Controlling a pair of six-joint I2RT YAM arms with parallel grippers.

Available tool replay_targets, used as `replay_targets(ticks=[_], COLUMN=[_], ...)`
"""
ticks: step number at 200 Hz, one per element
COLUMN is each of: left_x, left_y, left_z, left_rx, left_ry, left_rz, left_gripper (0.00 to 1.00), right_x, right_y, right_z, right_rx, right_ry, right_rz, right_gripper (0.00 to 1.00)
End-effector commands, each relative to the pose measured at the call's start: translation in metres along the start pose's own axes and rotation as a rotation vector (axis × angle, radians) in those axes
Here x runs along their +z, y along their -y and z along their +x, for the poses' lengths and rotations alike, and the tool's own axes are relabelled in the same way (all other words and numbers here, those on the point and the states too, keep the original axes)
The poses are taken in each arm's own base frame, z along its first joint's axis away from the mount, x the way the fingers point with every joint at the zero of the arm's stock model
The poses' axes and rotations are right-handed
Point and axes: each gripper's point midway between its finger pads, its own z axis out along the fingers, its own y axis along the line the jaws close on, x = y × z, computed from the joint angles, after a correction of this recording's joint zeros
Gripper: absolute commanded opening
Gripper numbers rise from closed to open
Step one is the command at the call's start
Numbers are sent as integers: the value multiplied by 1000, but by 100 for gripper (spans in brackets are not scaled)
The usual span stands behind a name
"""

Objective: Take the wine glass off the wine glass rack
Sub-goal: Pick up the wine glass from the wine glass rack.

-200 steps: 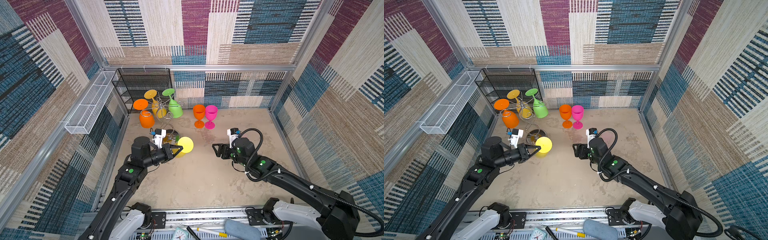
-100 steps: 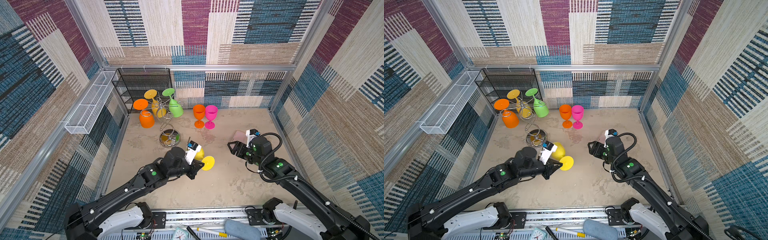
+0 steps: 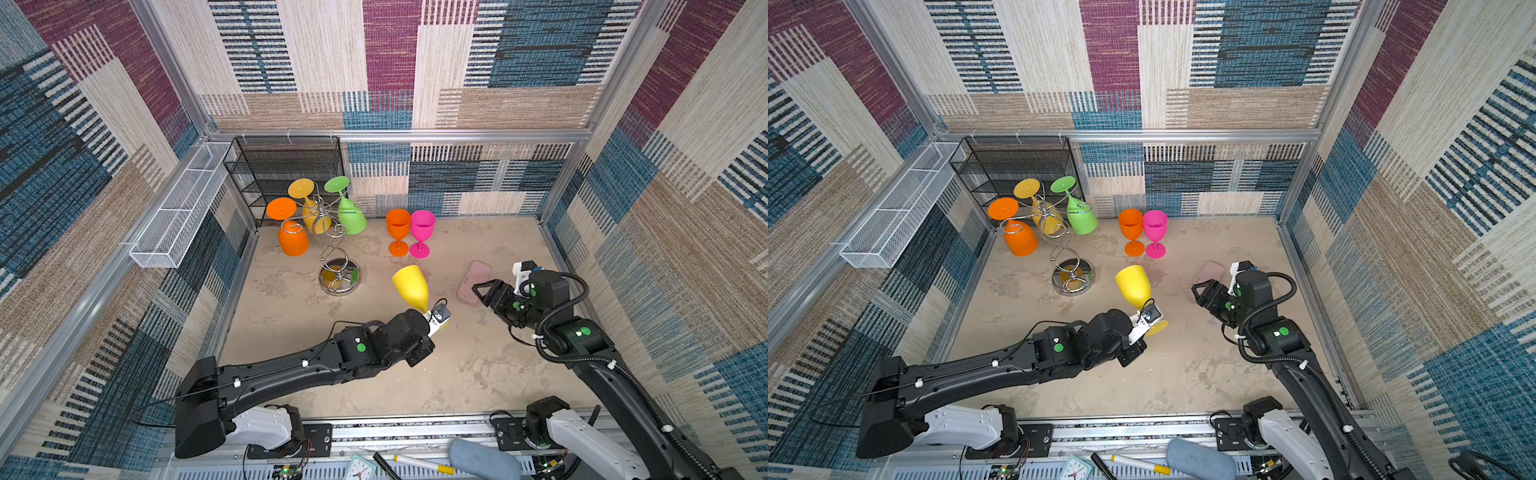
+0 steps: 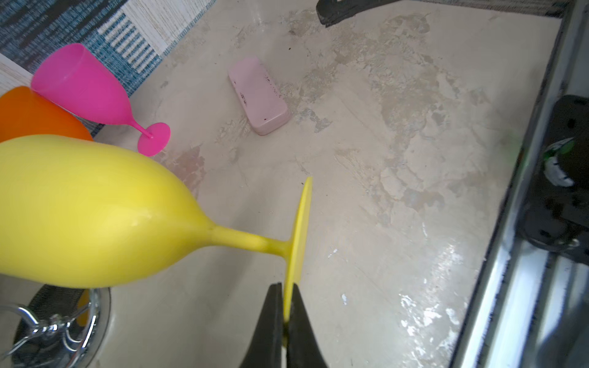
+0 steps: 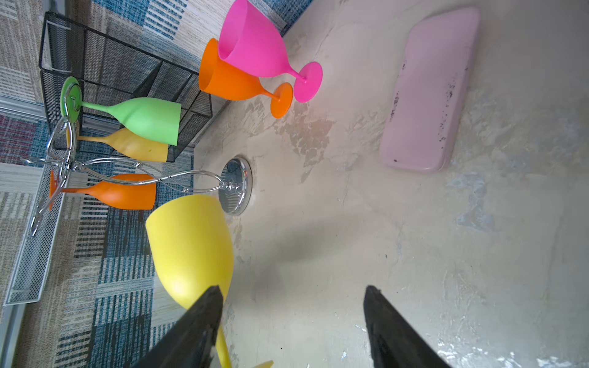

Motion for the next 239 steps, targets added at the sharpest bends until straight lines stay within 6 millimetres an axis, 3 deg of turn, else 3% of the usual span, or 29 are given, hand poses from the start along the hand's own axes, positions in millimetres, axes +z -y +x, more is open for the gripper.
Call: replay_targets(ticks=[1, 115, 165, 239], left_x=[3, 34, 40, 52], left_y=[-15, -14, -12, -10], left_z=[-20, -49, -60, -71], left_rx=[101, 360, 382, 414], left_ry=[72, 123, 168, 199], left_rz=[-107, -256, -287, -332], left_gripper=[0, 0, 0, 0], right_x=[2, 3, 5, 10], right_y=[-10, -20, -22, -20], right_z=[18, 33, 35, 38], right_rx=[65, 179, 207, 236], right_ry=[-119, -234, -252, -270], right_rz=[-80, -202, -223, -231], right_gripper=[71, 59, 55, 40])
